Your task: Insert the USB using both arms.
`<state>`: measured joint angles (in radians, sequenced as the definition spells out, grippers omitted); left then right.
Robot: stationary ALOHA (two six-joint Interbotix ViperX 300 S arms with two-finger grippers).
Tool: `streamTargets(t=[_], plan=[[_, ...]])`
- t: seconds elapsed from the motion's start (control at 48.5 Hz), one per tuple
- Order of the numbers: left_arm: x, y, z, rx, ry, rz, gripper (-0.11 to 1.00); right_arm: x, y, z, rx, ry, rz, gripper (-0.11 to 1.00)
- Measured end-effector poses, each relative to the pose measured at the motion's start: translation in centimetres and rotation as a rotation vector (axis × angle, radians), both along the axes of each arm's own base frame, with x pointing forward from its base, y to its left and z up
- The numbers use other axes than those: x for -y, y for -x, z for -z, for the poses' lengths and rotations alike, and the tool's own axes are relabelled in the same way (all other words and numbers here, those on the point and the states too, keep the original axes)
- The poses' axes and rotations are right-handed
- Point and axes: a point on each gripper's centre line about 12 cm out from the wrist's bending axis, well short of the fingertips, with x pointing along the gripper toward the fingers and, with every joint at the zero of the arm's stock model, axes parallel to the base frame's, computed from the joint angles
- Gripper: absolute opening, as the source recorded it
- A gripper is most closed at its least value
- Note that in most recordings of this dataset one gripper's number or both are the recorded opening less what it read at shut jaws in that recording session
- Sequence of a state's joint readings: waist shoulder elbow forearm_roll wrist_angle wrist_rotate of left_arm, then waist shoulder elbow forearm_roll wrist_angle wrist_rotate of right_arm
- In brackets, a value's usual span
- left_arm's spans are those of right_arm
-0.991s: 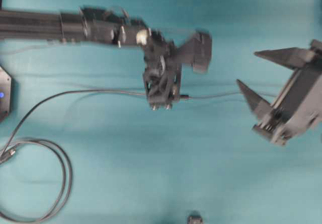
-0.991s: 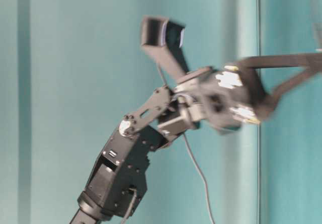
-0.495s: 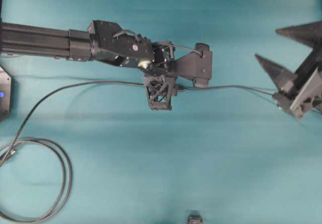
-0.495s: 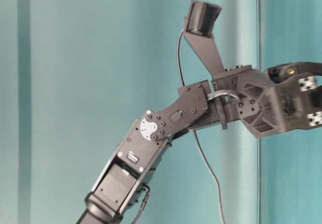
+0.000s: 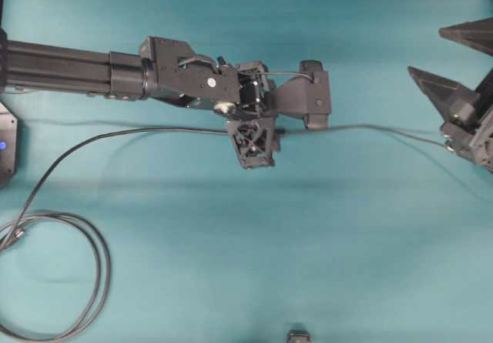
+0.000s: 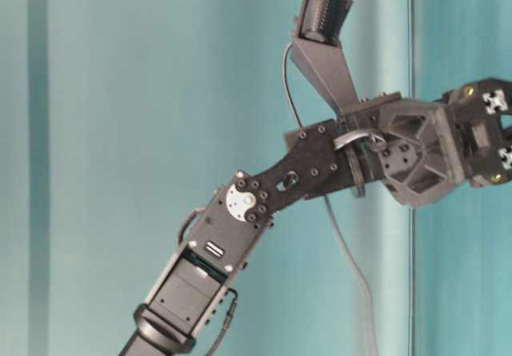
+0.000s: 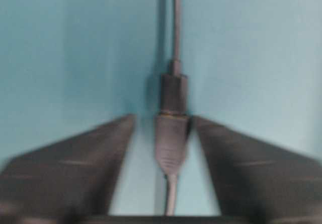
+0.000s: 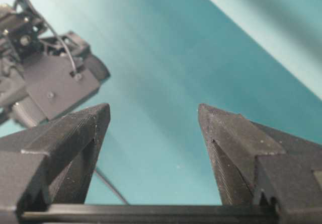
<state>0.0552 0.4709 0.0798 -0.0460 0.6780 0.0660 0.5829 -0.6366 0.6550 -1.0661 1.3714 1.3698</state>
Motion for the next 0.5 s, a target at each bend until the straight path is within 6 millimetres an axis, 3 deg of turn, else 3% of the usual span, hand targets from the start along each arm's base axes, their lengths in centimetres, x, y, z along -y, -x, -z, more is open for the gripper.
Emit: streamTargets(t=[0.062,0.227,0.495], plan=[[0.5,-0.2,-0.3,0.0,0.002,0.009,0.88,0.1,0.2,0.0,0.008,-0.006,-0.005,0.78],[1.7,0.1,-1.6,-0.02,0.002,0.036,0.85,0.6,1.0,0.0,0.033,-0.027,-0.007,0.78],[1.8,1.6,-7.7,0.036,0.024,-0.018,0.85,1.8,2.8,-0.2,0.104,-0.08,-0.018,0.78]])
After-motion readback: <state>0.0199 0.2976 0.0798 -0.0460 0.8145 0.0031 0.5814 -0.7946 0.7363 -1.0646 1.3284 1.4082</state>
